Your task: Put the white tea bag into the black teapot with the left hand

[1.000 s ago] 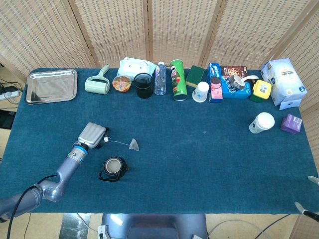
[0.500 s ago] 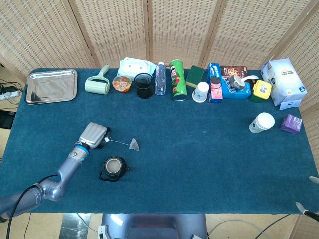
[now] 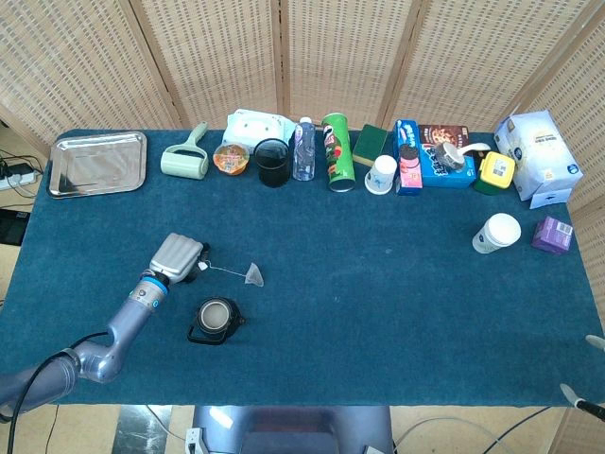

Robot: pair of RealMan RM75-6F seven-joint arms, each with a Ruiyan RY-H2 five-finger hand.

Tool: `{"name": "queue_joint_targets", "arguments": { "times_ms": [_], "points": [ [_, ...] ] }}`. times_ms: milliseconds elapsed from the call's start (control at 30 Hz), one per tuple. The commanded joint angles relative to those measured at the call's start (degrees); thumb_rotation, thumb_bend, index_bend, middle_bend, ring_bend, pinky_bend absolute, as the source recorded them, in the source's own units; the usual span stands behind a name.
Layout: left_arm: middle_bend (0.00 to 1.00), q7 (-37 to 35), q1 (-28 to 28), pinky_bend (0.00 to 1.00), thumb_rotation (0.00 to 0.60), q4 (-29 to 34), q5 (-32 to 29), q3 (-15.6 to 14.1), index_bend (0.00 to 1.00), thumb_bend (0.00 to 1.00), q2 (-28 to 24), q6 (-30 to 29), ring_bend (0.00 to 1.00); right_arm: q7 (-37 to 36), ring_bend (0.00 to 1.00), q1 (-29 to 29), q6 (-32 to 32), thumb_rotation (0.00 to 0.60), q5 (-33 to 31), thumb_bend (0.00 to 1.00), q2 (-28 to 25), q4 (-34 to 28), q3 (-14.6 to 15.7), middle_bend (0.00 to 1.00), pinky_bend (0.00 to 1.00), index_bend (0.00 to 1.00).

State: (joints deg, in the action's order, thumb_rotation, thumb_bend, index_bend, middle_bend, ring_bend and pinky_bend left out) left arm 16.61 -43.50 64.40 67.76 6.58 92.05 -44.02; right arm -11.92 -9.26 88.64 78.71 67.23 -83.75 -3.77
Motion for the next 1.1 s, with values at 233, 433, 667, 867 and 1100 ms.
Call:
{"name": "queue_joint_targets", "arguments": {
  "times_ms": [233, 433, 667, 867, 1100],
  "points": [
    [1.00, 0.9, -0.4, 0.95, 0.600, -1.0, -1.2, -0.1, 0.47, 0.41, 0.7, 0.7, 1.00, -0.1, 0.19, -0.2, 0.0, 0.600, -0.2, 0.19, -0.1, -0.1, -0.1, 0.27, 0.14, 0.25],
    [1.00, 1.5, -0.7, 0.95, 0.600, -1.7, -1.7, -0.2, 0.50, 0.41, 1.3, 0.9, 1.00, -0.1, 0.19, -0.2, -0.1, 0.600, -0.3, 0.19, 0.0, 0.0, -0.2, 0.27, 0.14, 0.25],
    [1.00, 1.4, -0.9, 0.95, 0.600, -2.0, -1.9, 0.0, 0.53, 0.42, 1.8, 0.6, 1.00, -0.4, 0.19, -0.4, -0.2, 0.600, -0.5, 0.19, 0.1, 0.2, -0.2, 0.27, 0.14, 0.25],
    [1.00, 1.6, -1.1, 0.95, 0.600, -2.0, -2.2, 0.0, 0.57, 0.43, 1.9, 0.8, 1.00, -0.6, 0.19, -0.5, -0.2, 0.600, -0.6, 0.19, 0.2, 0.4, -0.3, 0.27, 0.15, 0.25],
    [1.00, 2.2, -1.2, 0.95, 0.600, -2.0, -2.9, -0.1, 0.59, 0.46, 1.9, 0.9, 1.00, -0.8, 0.19, -0.6, -0.3, 0.600, -0.6, 0.18, 0.3, 0.5, -0.3, 0.27, 0.15, 0.25]
  ]
}}
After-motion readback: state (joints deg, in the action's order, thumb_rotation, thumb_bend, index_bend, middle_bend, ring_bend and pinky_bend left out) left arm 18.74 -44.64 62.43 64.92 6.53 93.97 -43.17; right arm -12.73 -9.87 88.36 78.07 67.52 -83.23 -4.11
